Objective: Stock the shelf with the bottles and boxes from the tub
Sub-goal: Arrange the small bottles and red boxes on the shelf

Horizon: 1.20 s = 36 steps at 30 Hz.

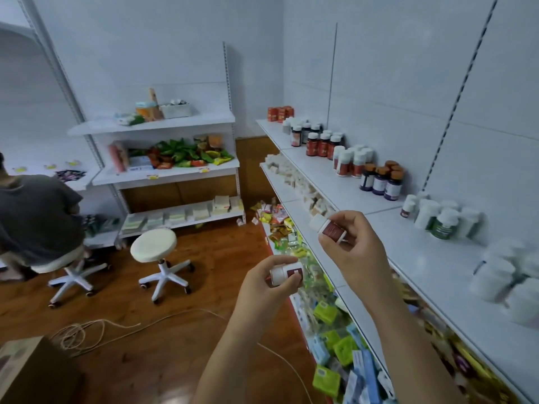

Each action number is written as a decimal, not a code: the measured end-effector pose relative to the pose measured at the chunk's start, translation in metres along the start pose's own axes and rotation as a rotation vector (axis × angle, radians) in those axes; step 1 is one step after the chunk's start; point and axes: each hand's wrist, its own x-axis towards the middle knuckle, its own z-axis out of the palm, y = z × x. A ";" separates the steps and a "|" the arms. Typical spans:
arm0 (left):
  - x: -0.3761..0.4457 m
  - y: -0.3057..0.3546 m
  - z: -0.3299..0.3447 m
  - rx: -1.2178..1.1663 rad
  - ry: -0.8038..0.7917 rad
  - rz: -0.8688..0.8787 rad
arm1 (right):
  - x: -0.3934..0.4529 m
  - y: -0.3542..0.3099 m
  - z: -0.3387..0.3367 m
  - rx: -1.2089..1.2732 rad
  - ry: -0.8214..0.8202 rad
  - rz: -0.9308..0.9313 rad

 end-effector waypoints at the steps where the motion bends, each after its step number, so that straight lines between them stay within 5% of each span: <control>1: 0.020 0.001 0.000 0.006 -0.006 -0.011 | 0.019 0.005 0.004 -0.005 0.015 0.004; 16: 0.269 -0.009 0.020 0.053 -0.148 -0.038 | 0.228 0.094 0.033 -0.147 0.105 0.113; 28: 0.486 -0.029 0.118 0.221 -0.659 0.069 | 0.360 0.171 -0.026 -0.447 0.597 0.223; 36: 0.546 -0.041 0.197 0.268 -0.997 0.209 | 0.360 0.169 -0.098 -0.659 0.965 0.396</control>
